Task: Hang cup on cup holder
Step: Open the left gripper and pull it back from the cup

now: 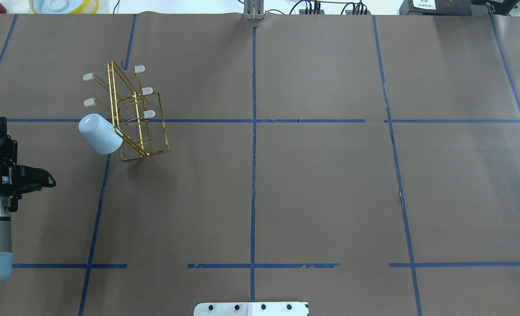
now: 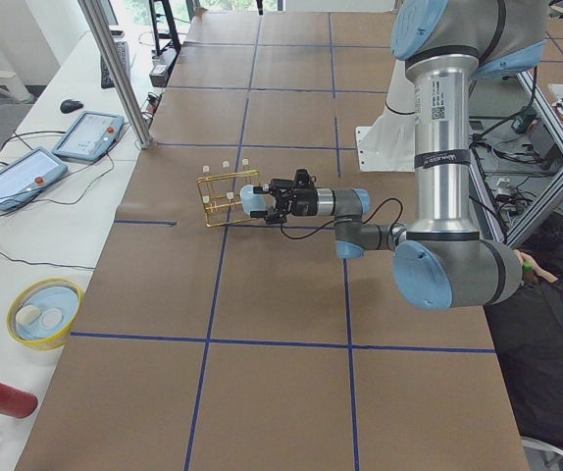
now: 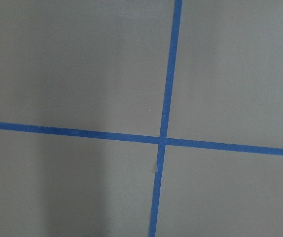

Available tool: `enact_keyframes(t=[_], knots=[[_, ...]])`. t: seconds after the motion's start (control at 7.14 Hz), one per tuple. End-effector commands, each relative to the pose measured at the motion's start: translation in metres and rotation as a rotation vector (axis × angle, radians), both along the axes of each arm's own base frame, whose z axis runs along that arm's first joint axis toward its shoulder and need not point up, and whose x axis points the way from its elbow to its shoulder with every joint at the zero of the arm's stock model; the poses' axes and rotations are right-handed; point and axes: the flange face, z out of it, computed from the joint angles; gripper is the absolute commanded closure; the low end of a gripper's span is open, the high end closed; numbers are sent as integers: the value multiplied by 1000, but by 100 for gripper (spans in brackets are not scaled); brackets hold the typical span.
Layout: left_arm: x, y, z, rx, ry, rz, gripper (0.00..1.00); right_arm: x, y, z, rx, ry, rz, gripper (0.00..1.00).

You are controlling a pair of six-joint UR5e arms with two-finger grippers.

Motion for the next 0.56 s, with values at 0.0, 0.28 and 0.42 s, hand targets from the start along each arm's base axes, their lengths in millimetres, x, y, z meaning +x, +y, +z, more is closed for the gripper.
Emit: enact_keyframes(t=[0.0,0.28,0.42], knots=[[-2,0,-4,110,544,71,0,0,0,0,0,0,0,0],[-6,2,-19,123,866,168,0,0,0,0,0,0,0,0],[-7,4,-20,115,1107,257,0,0,0,0,0,0,0,0]])
